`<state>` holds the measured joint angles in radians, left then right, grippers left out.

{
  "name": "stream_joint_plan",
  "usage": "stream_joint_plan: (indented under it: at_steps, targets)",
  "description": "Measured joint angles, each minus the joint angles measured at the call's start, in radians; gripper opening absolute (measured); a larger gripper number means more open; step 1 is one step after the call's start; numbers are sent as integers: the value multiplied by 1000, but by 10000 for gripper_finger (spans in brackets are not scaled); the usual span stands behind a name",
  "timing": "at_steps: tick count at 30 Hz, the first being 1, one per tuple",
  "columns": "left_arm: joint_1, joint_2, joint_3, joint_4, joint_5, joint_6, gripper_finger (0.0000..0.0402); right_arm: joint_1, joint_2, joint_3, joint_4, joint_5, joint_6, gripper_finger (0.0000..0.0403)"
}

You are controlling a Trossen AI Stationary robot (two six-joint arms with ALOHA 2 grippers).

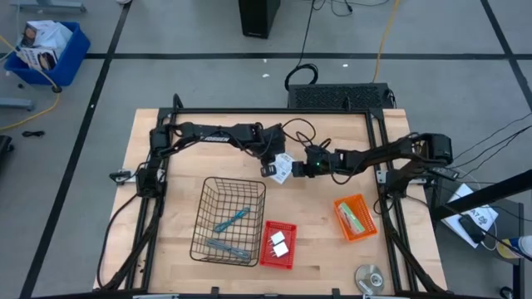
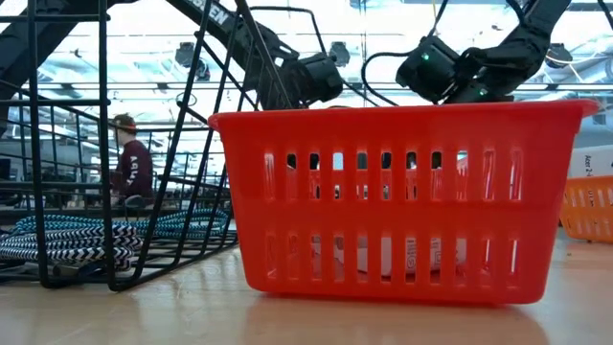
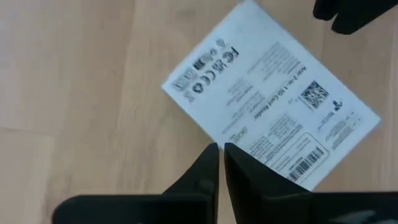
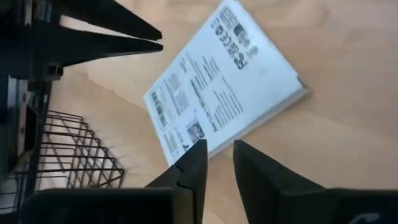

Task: Pick and place items into bin
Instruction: Put the card reader box into the orange basket

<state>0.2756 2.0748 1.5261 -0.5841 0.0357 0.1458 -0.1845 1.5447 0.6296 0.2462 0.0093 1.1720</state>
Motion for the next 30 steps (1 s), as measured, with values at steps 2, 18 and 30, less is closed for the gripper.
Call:
stream_joint_plan:
  at_steps: [2,18,30]
  targets:
    - [5,17,0,3,39,0,30,8,5,0,-18,13,14,70]
    - [5,79,3,17,71,-25,30,-11,175,4,186,-34,31,67]
    - [6,99,3,62,96,-49,30,-38,188,-2,352,-32,-69,67]
